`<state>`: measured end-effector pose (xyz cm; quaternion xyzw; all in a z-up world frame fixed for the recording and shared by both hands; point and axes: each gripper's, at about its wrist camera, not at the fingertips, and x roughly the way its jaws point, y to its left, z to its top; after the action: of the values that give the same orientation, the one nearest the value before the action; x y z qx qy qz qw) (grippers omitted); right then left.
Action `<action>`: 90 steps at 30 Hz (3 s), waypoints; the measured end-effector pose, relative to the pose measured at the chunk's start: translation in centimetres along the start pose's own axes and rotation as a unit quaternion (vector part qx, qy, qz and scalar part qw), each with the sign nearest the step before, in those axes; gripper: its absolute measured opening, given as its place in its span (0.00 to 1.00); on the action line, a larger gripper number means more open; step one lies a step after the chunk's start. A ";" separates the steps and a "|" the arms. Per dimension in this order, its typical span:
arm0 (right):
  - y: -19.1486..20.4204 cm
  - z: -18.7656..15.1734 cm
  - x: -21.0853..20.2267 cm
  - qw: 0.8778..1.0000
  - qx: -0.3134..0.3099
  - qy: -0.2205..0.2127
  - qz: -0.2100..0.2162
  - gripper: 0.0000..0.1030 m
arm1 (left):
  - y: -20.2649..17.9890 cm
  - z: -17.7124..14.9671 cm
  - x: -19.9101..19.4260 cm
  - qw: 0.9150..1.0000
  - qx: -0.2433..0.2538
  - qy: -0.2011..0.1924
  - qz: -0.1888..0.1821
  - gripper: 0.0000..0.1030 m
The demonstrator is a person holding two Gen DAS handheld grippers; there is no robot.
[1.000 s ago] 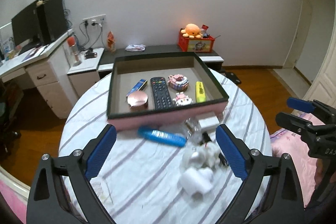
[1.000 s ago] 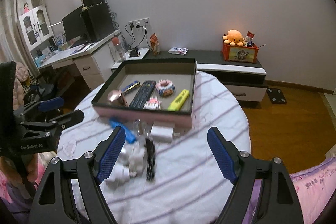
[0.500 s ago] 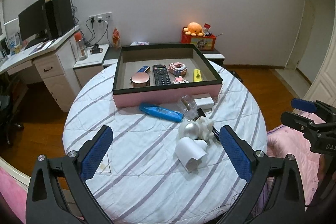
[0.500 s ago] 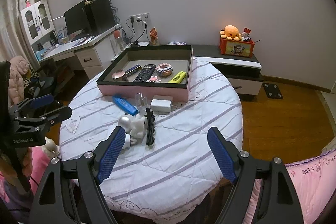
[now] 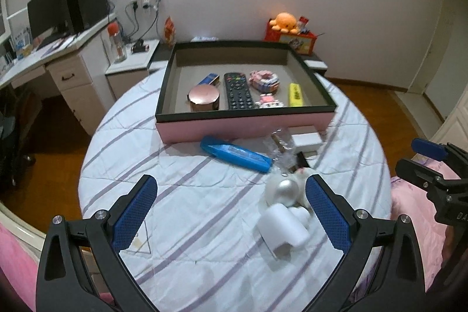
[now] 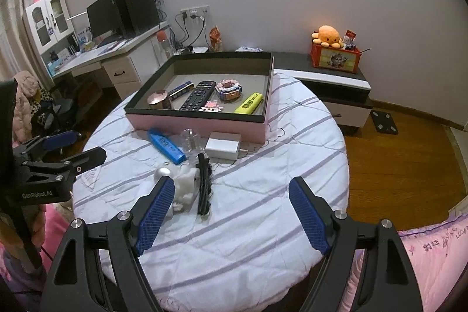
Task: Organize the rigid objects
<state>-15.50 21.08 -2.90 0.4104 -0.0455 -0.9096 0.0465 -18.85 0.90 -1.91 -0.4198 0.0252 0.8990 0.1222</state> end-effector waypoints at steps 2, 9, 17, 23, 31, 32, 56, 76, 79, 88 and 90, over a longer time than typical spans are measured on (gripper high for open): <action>-0.3 0.5 1.3 1.000 0.003 0.007 0.001 0.80 | 0.2 0.5 1.5 1.000 -0.006 0.013 -0.002 0.99; -1.5 2.1 6.2 0.999 0.006 0.042 0.003 0.80 | 0.5 1.7 6.4 0.999 -0.008 0.053 0.007 0.99; -2.2 3.0 11.1 0.997 0.008 0.082 0.009 0.80 | 0.7 2.4 11.1 0.995 -0.018 0.098 0.003 0.99; -2.4 3.2 14.0 0.995 0.005 0.103 0.007 0.80 | 0.7 2.7 13.7 0.992 -0.020 0.121 -0.003 0.99; -2.2 3.4 15.8 0.991 0.015 0.111 0.067 0.81 | 1.0 2.7 15.8 0.991 -0.028 0.131 -0.008 1.00; -2.0 3.5 16.0 0.991 0.014 0.112 0.072 0.81 | 0.9 2.6 15.9 0.991 -0.023 0.129 -0.009 0.99; -0.6 2.9 12.7 0.991 -0.015 0.095 0.094 0.29 | 2.9 0.6 12.3 0.986 -0.025 0.124 -0.108 0.25; -0.4 2.1 14.7 0.991 0.009 0.103 0.088 0.48 | 2.9 0.5 12.5 0.987 -0.012 0.123 -0.104 0.25; -0.6 1.8 13.5 0.992 0.010 0.095 0.082 0.47 | 3.2 0.5 12.6 0.986 -0.019 0.126 -0.107 0.26; -1.5 0.9 14.1 0.991 -0.007 0.127 0.048 0.60 | 3.0 0.4 12.6 0.987 -0.009 0.124 -0.101 0.26; -0.9 1.3 14.7 0.992 -0.026 0.115 0.039 0.70 | 3.1 0.5 12.6 0.987 -0.013 0.125 -0.102 0.26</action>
<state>-26.19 20.27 -13.11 0.5084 -0.0319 -0.8550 0.0977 -27.71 0.47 -11.39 -0.5310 -0.0143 0.8225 0.2035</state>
